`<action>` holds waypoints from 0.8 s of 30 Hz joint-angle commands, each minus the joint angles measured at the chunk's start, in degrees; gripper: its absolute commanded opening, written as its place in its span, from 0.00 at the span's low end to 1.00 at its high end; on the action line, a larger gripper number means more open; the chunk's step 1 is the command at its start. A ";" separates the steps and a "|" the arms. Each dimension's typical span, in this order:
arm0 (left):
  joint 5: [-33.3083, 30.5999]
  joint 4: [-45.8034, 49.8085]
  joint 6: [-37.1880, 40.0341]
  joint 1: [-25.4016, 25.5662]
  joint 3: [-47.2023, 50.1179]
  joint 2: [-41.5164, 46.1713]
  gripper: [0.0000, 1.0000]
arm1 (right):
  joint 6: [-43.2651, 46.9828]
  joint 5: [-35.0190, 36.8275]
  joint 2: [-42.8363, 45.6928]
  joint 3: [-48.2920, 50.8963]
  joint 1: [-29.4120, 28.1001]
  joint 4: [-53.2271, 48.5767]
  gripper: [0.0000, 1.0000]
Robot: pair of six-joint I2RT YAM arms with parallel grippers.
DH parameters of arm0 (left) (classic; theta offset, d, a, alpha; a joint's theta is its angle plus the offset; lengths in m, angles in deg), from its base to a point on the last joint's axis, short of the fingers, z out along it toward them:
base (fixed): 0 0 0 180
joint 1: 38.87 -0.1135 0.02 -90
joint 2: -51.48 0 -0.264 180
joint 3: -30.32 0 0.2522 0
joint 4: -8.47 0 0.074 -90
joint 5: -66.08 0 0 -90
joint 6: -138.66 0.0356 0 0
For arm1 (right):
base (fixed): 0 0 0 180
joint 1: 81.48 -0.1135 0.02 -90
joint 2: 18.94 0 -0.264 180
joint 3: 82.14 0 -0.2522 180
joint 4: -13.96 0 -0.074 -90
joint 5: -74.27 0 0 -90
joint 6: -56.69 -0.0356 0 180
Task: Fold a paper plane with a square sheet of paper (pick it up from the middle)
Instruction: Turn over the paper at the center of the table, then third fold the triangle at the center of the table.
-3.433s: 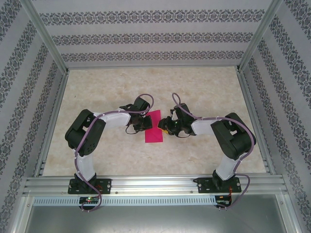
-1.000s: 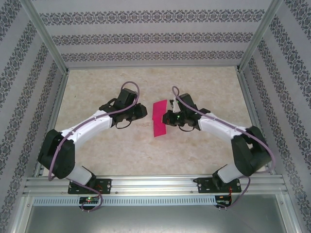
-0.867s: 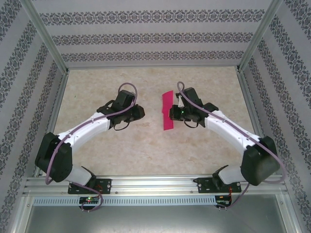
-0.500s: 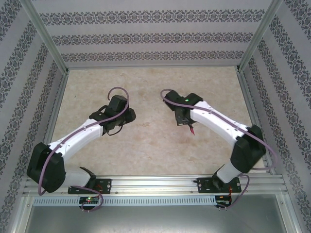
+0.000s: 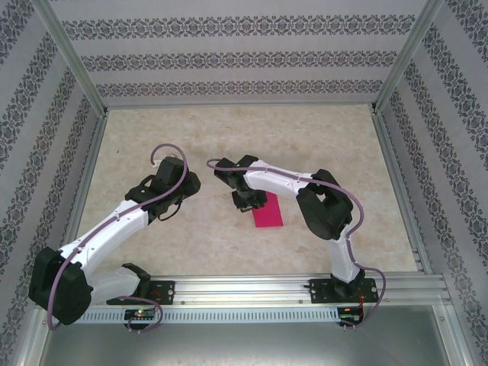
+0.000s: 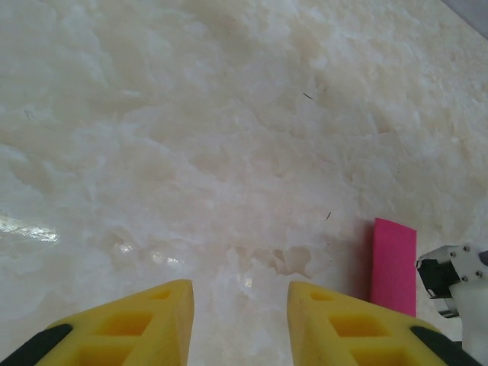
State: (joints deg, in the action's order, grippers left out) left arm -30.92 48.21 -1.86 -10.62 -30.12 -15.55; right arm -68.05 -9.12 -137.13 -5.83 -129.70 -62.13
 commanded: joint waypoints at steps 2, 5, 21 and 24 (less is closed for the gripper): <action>1.71 -0.44 0.15 -0.91 0.00 -0.78 0.40 | -1.12 -14.68 9.60 6.12 1.59 14.87 0.44; 6.24 -3.58 1.16 -0.91 -0.50 -3.40 0.41 | -2.79 -18.56 16.79 13.62 4.93 21.53 0.46; 21.99 -6.67 3.64 6.35 -14.83 -26.72 0.37 | -11.67 -37.90 21.22 41.14 16.76 57.81 0.12; 22.55 -6.12 3.86 7.44 -16.05 -28.72 0.37 | -11.58 -37.28 18.10 41.95 16.69 58.06 0.11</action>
State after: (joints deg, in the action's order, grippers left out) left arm -10.05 42.68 0.65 -4.26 -44.35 -42.98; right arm -78.80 -45.45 -116.76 34.98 -112.85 -8.08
